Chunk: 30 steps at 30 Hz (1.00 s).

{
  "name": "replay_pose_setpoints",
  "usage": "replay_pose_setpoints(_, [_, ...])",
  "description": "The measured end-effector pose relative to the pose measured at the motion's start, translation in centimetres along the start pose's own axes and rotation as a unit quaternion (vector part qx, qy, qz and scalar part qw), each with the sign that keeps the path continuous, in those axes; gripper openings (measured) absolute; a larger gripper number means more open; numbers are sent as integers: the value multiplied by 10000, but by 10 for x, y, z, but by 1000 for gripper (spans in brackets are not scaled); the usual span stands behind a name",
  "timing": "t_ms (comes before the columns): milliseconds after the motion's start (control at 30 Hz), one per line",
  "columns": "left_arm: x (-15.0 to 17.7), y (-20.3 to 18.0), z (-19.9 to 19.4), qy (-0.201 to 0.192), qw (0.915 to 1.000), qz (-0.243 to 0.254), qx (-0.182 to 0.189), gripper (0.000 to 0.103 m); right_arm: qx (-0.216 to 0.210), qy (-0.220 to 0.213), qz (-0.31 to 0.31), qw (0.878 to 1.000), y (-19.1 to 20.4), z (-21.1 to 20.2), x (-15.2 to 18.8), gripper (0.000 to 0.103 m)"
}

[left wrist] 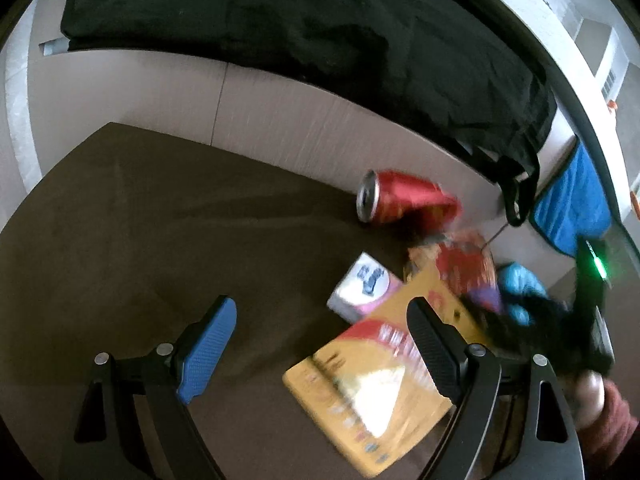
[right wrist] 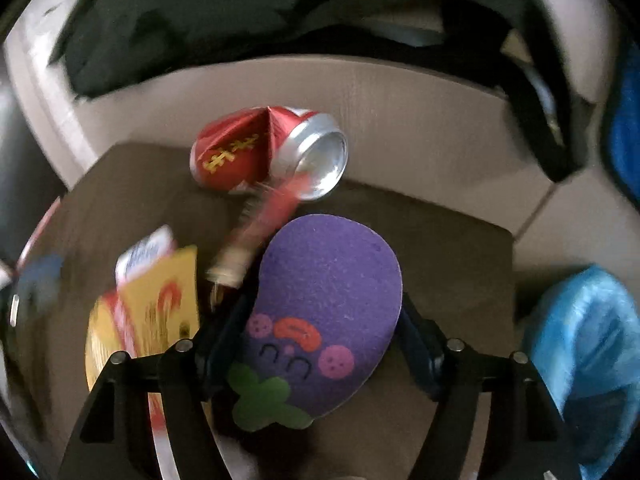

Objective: Collect trash
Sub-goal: 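Grasp the purple eggplant-shaped foam pad with the right tool, then grasp the pink Kleenex tissue pack with the left tool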

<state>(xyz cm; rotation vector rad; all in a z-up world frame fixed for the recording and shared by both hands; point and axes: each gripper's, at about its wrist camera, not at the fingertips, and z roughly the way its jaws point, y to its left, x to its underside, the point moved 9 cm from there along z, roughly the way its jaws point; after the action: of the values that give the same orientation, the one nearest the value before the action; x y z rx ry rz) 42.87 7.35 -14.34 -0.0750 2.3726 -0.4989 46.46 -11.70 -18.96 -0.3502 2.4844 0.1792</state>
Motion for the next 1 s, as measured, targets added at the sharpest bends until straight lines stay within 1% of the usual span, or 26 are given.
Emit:
replay_pose_setpoints(167, [-2,-3,-1,-29,10000,-15,-43,87,-710,163,-30,9973,17,-31,49,69])
replay_pose_setpoints(300, [2,-10,-4,-11,9999,-31,-97,87,-1319,197,-77,9910,38,-57,81,68])
replay_pose_setpoints(333, [3,-11,-4,-11,9999,-40,-102,87,-1402,189,-77,9899,41,-62,86,68])
replay_pose_setpoints(367, [3,-13,-5,-7,9999,-60,-106,87,-1429,144,-74,9896,43,-68,89,68])
replay_pose_setpoints(400, [4,-16,-4,9,9999,-83,-109,87,-1368,40,-64,9906,41,-74,89,68])
replay_pose_setpoints(500, [11,-34,2,232,9996,-120,55,87,-1056,-307,139,9938,20,-86,82,68])
replay_pose_setpoints(600, [23,-51,13,478,9988,-117,77,87,-1020,-527,579,9917,-16,-100,71,68])
replay_pose_setpoints(667, [29,-61,26,593,9980,-217,67,87,-947,-662,794,9901,-39,-107,66,68])
replay_pose_setpoints(733, [31,-64,39,666,9972,-348,-29,87,-958,-747,931,9882,-55,-113,69,68])
replay_pose_setpoints(800, [32,-66,54,734,9961,-472,-133,87,-987,-799,1040,9864,-63,-117,69,69])
replay_pose_setpoints(900, [28,-72,73,740,9962,-383,-248,87,-1026,-839,1058,9855,-69,-119,72,69])
replay_pose_setpoints(1000, [21,-74,83,616,9963,-202,-564,87,-969,-881,1013,9862,-70,-117,77,69])
